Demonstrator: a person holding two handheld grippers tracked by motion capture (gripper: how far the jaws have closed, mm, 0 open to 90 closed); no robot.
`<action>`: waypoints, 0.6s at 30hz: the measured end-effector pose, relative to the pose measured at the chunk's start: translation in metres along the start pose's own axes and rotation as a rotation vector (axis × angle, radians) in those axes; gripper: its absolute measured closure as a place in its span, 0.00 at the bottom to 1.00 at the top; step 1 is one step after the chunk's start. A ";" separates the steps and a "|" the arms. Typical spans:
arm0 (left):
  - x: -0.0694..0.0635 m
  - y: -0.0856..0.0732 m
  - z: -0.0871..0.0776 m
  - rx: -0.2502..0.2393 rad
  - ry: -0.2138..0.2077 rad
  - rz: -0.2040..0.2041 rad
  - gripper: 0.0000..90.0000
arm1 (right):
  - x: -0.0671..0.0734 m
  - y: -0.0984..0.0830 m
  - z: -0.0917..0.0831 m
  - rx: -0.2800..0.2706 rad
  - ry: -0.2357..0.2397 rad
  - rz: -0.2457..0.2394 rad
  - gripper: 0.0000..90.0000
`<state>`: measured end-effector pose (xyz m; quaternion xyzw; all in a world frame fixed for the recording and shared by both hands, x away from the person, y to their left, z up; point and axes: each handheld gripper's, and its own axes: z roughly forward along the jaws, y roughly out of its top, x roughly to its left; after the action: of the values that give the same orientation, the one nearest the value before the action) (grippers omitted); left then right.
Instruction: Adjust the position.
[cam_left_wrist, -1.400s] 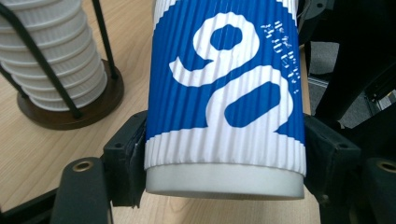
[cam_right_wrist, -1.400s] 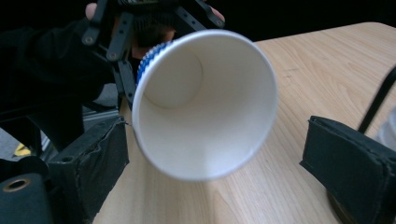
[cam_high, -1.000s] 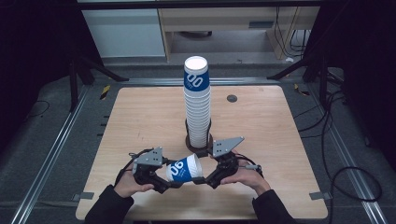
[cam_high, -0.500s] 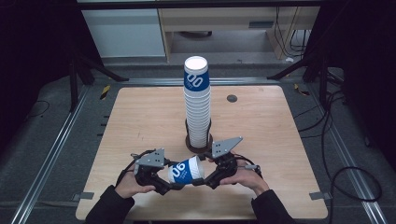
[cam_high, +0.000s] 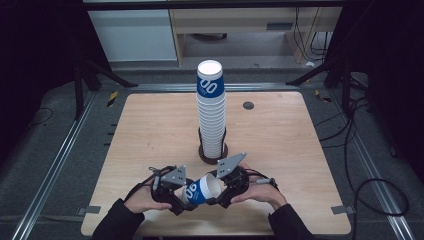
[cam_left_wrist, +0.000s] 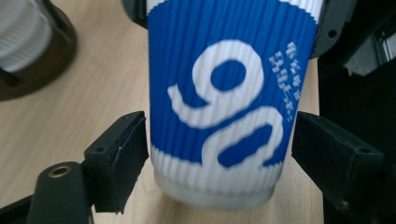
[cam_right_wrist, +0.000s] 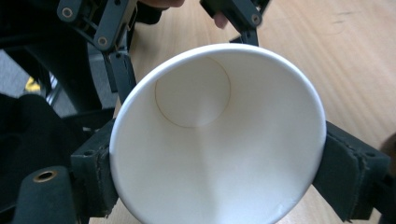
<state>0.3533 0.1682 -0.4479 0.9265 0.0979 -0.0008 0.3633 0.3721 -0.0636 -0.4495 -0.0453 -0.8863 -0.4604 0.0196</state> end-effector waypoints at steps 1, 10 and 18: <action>-0.001 0.000 0.003 0.015 0.001 0.005 0.20 | 0.000 0.000 0.000 0.000 0.000 0.000 0.17; -0.002 -0.001 0.007 0.048 -0.009 0.014 0.31 | 0.003 0.001 0.005 0.021 0.018 -0.021 0.16; 0.006 -0.003 -0.009 -0.064 0.030 -0.030 0.31 | -0.003 0.004 -0.011 -0.097 -0.057 0.013 0.09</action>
<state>0.3577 0.1770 -0.4440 0.9127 0.1171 0.0107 0.3914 0.3752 -0.0705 -0.4406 -0.0650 -0.8628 -0.5014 -0.0049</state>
